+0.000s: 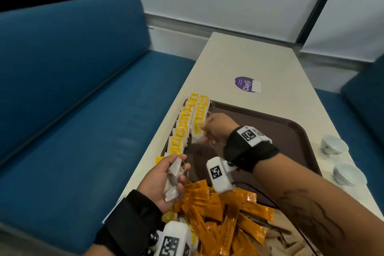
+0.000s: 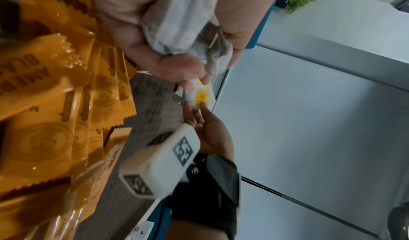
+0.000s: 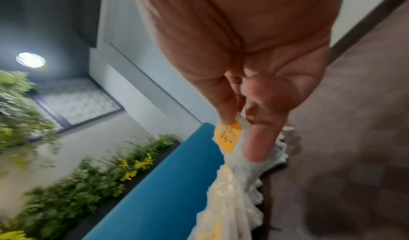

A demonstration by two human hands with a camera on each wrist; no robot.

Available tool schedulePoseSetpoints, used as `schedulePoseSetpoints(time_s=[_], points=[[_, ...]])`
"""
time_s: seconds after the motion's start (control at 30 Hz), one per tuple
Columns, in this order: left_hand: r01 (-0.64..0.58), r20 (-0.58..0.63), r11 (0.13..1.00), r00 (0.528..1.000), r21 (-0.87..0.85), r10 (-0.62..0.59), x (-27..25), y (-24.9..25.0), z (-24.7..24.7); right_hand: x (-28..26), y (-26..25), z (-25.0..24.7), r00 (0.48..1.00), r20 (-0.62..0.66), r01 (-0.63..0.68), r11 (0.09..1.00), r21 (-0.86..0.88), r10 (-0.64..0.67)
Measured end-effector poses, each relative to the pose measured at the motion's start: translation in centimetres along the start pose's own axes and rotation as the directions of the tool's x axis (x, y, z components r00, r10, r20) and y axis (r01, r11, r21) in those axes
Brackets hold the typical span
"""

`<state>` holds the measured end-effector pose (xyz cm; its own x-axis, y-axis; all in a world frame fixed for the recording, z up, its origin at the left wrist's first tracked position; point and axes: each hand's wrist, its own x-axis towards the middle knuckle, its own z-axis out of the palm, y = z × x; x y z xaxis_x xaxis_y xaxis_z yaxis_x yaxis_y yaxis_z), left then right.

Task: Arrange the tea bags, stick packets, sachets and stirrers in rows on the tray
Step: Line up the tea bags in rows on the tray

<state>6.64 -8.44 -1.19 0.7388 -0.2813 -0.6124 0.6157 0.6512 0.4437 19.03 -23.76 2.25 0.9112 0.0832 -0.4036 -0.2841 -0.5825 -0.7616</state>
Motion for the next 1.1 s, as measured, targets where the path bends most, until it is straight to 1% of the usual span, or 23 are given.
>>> schedulePoseSetpoints(time_s=[0.03, 0.07, 0.17, 0.2, 0.27, 0.33, 0.4, 0.43, 0.5, 0.57, 0.63, 0.67, 0.7, 0.73, 0.8, 0.9, 0.97, 1.03, 1.1], points=[[-0.011, 0.002, 1.000, 1.000, 0.010, 0.011, -0.1, 0.0, 0.0, 0.8, 0.1, 0.2, 0.999, 0.017, -0.039, 0.998, -0.041, 0.040], [-0.023, 0.004, 0.999, 1.000, 0.022, 0.023, -0.2, -0.1, 0.0, 1.4, 0.2, 0.5, 0.997, 0.031, -0.070, 0.997, -0.043, 0.072], [-0.053, 0.002, 0.996, 0.999, 0.067, 0.053, -0.5, -0.1, -0.1, 3.1, 0.4, 1.0, 0.987, 0.042, -0.160, 0.986, 0.057, 0.158], [-0.063, 0.001, 0.994, 0.998, 0.086, 0.064, -0.5, -0.1, -0.2, 3.5, 0.4, 1.2, 0.979, 0.061, -0.197, 0.979, 0.062, 0.193], [-0.087, -0.004, 0.989, 0.996, 0.122, 0.088, -0.7, -0.1, -0.4, 4.6, 0.6, 1.6, 0.950, 0.125, -0.289, 0.957, 0.015, 0.285], [-0.101, 0.001, 0.983, 0.995, 0.152, 0.102, -0.9, -0.2, -0.6, 5.3, 1.1, 1.7, 0.935, 0.160, -0.331, 0.941, 0.067, 0.317], [-0.103, 0.002, 0.979, 0.995, 0.173, 0.105, -1.0, -0.3, -0.7, 5.6, 0.6, 1.9, 0.926, 0.137, -0.368, 0.922, 0.119, 0.352], [-0.103, -0.003, 0.977, 0.994, 0.186, 0.105, -1.0, -0.3, -0.7, 5.4, 0.3, 2.1, 0.928, 0.124, -0.366, 0.922, 0.128, 0.351], [-0.104, -0.008, 0.972, 0.994, 0.212, 0.109, -1.0, -0.4, -0.6, 5.2, 0.1, 2.1, 0.946, 0.066, -0.323, 0.937, 0.135, 0.316], [-0.117, 0.000, 0.964, 0.993, 0.239, 0.121, -1.1, -0.4, -0.4, 4.5, 0.0, 1.6, 0.966, -0.027, -0.252, 0.962, 0.108, 0.256], [-0.134, 0.005, 0.953, 0.990, 0.273, 0.138, -1.1, -0.4, -0.2, 3.3, -0.1, 0.7, 0.981, -0.111, -0.157, 0.987, 0.019, 0.158], [-0.141, 0.005, 0.947, 0.989, 0.290, 0.146, -1.1, -0.3, -0.2, 2.5, -0.2, 0.1, 0.988, -0.122, -0.091, 0.996, -0.009, 0.089], [-0.147, 0.009, 0.942, 0.988, 0.302, 0.151, -1.2, -0.3, -0.1, 1.3, -0.4, -0.3, 0.994, -0.107, -0.023, 1.000, -0.003, 0.023], [-0.151, 0.016, 0.938, 0.988, 0.311, 0.154, -1.2, -0.3, 0.1, -0.2, -0.4, -0.7, 0.997, -0.067, 0.035, 0.999, 0.041, -0.032], [-0.154, 0.040, 0.932, 0.988, 0.329, 0.150, -1.4, -0.4, 0.5, -3.5, -0.6, -1.2, 0.989, 0.068, 0.124, 0.985, 0.119, -0.132], [-0.158, 0.088, 0.906, 0.987, 0.394, 0.133, -1.7, -0.8, 1.1, -7.8, -0.8, -1.8, 0.930, 0.276, 0.229, 0.970, 0.080, -0.242], [-0.165, 0.125, 0.864, 0.985, 0.475, 0.119, -2.1, -1.1, 1.7, -9.9, -0.9, -1.8, 0.903, 0.331, 0.280, 0.960, 0.028, -0.273], [-0.180, 0.174, 0.825, 0.980, 0.536, 0.101, -2.4, -1.5, 2.1, -11.2, -0.6, -1.4, 0.898, 0.340, 0.299, 0.954, -0.007, -0.279], [-0.189, 0.203, 0.800, 0.975, 0.569, 0.086, -2.8, -1.9, 2.5, -12.0, 0.1, -0.7, 0.889, 0.345, 0.316, 0.948, 0.016, -0.302]])
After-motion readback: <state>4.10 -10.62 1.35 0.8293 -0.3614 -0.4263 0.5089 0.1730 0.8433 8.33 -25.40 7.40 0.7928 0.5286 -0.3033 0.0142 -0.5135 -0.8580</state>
